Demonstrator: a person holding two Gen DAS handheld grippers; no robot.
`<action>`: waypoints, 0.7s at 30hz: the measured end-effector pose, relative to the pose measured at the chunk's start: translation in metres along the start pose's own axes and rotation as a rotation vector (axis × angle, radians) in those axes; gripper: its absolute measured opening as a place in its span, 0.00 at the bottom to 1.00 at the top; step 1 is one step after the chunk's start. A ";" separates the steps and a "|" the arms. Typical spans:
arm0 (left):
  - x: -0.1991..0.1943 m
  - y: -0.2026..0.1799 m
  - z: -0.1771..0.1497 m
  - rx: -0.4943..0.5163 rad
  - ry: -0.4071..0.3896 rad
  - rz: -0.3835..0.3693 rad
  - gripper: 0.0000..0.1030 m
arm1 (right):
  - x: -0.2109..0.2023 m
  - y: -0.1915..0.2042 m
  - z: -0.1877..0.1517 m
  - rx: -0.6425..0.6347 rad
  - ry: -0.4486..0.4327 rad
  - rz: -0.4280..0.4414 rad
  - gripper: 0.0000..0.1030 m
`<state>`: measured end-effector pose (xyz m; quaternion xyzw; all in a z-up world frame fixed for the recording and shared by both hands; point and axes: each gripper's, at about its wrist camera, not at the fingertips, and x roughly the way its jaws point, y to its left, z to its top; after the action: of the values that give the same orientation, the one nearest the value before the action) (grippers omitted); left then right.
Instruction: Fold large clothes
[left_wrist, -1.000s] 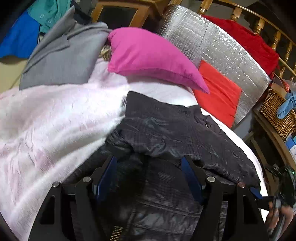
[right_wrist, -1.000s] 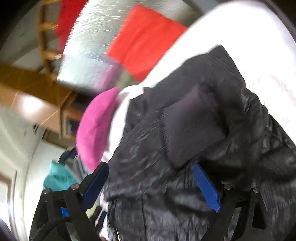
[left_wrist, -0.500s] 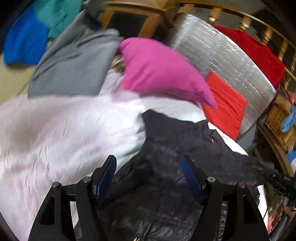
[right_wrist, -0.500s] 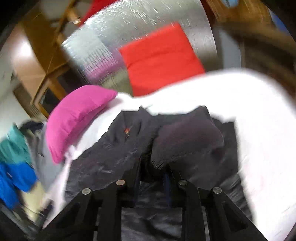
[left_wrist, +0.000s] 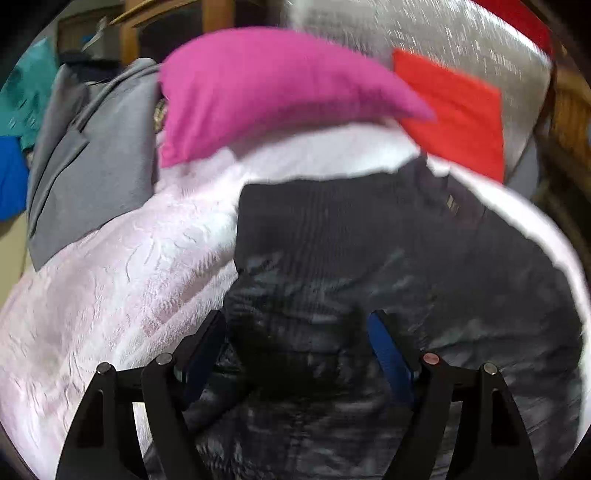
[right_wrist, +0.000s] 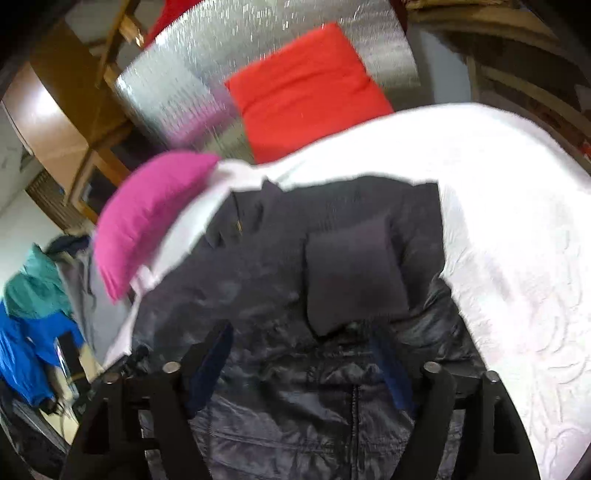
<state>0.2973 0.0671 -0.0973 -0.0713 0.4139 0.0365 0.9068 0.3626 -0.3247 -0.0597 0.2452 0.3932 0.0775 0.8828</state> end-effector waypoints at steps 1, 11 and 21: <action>-0.004 -0.001 0.003 -0.004 -0.012 -0.007 0.78 | 0.003 0.005 0.004 0.007 0.002 0.028 0.85; 0.035 -0.019 -0.005 0.151 0.103 0.001 0.78 | 0.094 -0.003 0.001 0.049 0.195 0.027 0.85; 0.034 0.067 0.045 -0.097 0.080 -0.191 0.78 | 0.084 0.082 0.006 -0.183 0.112 0.118 0.85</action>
<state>0.3445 0.1411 -0.1002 -0.1556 0.4388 -0.0328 0.8844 0.4287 -0.2283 -0.0712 0.1815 0.4180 0.1784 0.8721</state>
